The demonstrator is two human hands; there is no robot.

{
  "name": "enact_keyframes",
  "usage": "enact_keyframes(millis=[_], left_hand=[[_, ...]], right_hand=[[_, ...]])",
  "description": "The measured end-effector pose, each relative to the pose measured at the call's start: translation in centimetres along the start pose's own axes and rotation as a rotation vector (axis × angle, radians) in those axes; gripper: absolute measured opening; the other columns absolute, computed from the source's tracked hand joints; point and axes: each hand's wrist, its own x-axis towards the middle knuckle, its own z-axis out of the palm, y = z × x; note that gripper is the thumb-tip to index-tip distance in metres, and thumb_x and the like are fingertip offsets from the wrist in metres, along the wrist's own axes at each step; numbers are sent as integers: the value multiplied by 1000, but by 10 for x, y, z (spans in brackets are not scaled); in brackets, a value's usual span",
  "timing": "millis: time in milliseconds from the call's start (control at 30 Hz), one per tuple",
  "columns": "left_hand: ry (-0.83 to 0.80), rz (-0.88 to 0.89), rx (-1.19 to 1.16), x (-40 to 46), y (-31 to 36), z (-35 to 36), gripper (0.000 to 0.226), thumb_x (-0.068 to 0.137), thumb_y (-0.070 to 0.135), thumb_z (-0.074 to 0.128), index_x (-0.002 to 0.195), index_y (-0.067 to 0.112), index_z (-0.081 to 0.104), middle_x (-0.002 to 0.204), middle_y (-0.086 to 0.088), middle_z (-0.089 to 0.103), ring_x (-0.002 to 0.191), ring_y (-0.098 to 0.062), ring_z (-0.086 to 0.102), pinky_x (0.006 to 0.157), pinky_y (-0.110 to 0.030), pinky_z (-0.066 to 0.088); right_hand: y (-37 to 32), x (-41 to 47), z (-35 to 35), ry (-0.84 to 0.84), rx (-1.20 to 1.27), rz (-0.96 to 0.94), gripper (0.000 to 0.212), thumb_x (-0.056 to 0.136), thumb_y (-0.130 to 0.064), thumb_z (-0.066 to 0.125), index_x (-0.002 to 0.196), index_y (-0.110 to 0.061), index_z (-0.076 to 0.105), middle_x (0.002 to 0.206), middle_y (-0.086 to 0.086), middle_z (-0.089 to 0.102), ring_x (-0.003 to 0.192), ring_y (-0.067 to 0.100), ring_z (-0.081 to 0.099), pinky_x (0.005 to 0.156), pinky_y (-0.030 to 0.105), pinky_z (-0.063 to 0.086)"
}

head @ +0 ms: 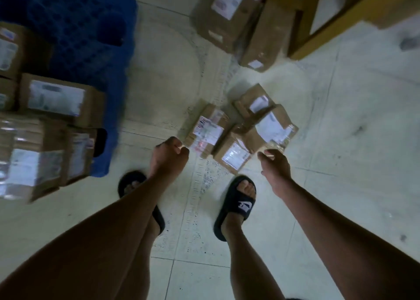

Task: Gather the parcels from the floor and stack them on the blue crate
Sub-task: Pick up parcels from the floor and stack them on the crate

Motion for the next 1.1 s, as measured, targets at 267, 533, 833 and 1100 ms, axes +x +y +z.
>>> enact_keyframes(millis=[267, 533, 833, 1100], left_hand=[[26, 214, -30, 46, 114, 126, 26, 91, 36, 52, 107, 20, 64, 102, -5, 70, 95, -26, 63, 73, -26, 44], [-52, 287, 90, 58, 156, 179, 17, 93, 20, 50, 92, 12, 65, 79, -1, 61, 67, -13, 56, 47, -10, 32], [67, 159, -39, 24, 187, 110, 17, 94, 22, 53, 79, 16, 58, 68, 4, 54, 67, -20, 55, 58, -24, 40], [219, -102, -430, 20, 154, -21, 18, 94, 21, 49, 91, 16, 66, 85, -8, 66, 82, -27, 60, 71, -31, 52]], right_hand=[[37, 117, -24, -28, 249, 24, 64, 82, -53, 57, 134, -16, 53, 135, 11, 56, 121, 29, 56, 98, 48, 51], [26, 136, -12, -217, 488, 57, 42, 96, -31, 57, 133, -13, 49, 134, 9, 55, 114, 29, 59, 76, 37, 59], [-41, 87, -61, -248, 347, -186, 21, 92, -43, 59, 101, -25, 65, 83, 1, 67, 79, 25, 64, 66, 35, 54], [-156, 17, -31, -210, 120, -300, 82, 74, -67, 64, 139, -22, 43, 132, 0, 57, 119, 23, 54, 102, 44, 47]])
